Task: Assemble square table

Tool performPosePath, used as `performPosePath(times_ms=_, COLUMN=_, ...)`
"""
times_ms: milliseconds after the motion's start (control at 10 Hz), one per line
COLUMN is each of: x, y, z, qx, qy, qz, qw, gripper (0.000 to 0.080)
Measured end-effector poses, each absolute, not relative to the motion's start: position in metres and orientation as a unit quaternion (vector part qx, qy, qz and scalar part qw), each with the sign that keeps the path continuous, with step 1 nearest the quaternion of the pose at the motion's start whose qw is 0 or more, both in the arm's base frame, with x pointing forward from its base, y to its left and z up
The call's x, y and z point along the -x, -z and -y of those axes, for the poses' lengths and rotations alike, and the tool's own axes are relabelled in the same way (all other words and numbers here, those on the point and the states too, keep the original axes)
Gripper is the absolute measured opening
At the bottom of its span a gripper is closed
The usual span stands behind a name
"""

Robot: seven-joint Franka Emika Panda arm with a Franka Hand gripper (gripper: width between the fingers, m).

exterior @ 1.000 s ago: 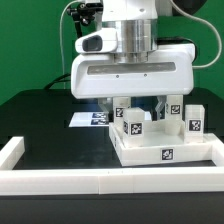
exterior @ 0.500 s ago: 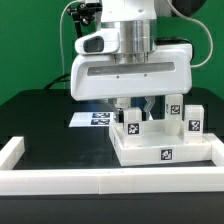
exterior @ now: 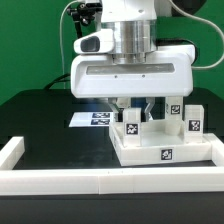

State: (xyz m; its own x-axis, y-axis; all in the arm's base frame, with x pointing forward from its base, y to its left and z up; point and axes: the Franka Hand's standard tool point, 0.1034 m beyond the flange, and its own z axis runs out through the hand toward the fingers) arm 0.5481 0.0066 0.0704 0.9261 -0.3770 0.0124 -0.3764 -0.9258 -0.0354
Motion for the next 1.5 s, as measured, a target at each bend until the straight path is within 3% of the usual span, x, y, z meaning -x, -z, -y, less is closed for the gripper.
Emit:
performPosePath(times_ms=200, x=-0.5476, y=-0.0703, z=-0.0072, qx=0.952, qy=0.017, qz=-0.304, qw=0.019, gripper=0.0290)
performPosePath(times_ms=600, x=-0.5488, y=-0.0704, z=-0.0074, qx=0.833, qy=0.013, qz=-0.551, qw=0.044, gripper=0.0291)
performPosePath(times_ms=1100, x=-0.5503, y=-0.0700, z=-0.0063, qx=0.765, qy=-0.011, qz=-0.643, qw=0.042, gripper=0.0291)
performPosePath(times_ms=1300, x=-0.5502, y=-0.0701, z=-0.0056, qx=0.794, qy=-0.010, qz=-0.606, qw=0.043, gripper=0.0542)
performPosePath(times_ms=1400, x=-0.5507, y=-0.0704, z=-0.0051, qx=0.813, qy=-0.008, qz=-0.581, qw=0.043, gripper=0.0542)
performPosePath(times_ms=1500, x=-0.5512, y=-0.0707, z=-0.0050, qx=0.845, qy=-0.004, qz=-0.534, qw=0.044, gripper=0.0616)
